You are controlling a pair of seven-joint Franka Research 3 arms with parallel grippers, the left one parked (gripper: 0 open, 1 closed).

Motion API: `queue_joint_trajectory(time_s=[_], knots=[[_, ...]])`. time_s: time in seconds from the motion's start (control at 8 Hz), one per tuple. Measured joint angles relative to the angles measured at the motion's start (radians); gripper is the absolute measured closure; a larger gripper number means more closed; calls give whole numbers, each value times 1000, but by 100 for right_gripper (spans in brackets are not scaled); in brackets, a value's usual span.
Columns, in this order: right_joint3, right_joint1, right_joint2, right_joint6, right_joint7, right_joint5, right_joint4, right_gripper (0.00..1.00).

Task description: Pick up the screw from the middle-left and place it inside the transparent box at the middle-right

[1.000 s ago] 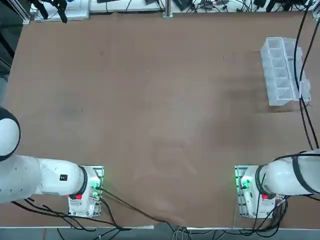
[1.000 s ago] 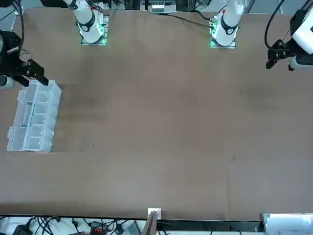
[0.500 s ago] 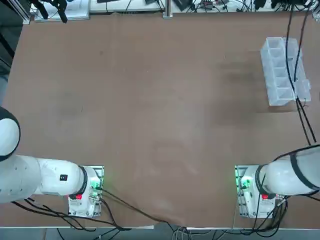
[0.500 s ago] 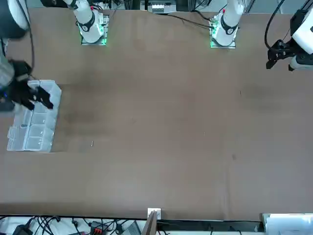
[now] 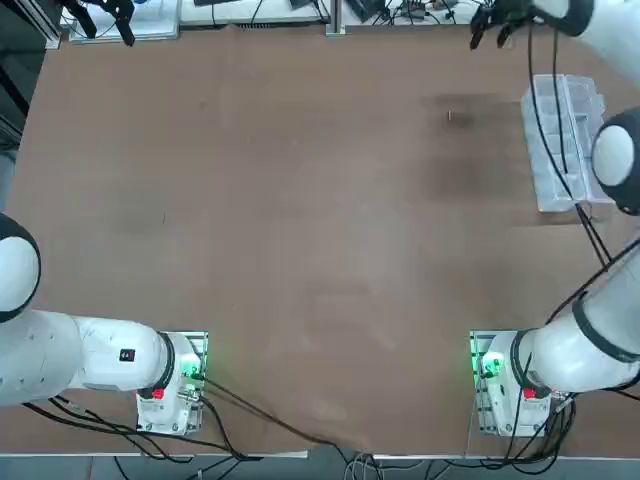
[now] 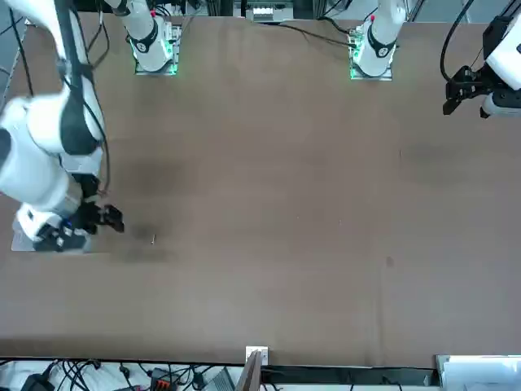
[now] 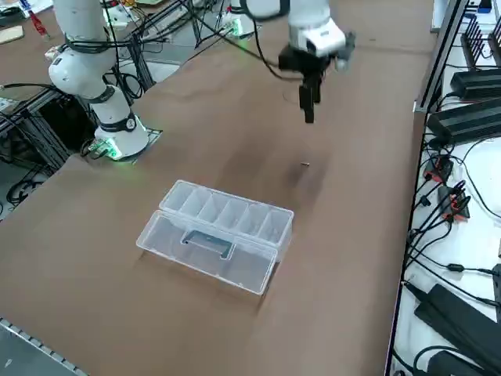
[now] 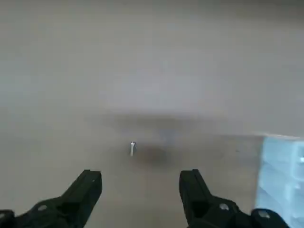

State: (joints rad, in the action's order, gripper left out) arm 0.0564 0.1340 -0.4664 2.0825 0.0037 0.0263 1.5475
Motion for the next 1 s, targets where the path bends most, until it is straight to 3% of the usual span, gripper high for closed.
queue_joint_trajectory(time_s=[0.5, 1.0], knots=[[-5, 5, -184, 208, 11, 4, 26, 0], [-13, 42, -223, 238, 104, 5, 47, 3]])
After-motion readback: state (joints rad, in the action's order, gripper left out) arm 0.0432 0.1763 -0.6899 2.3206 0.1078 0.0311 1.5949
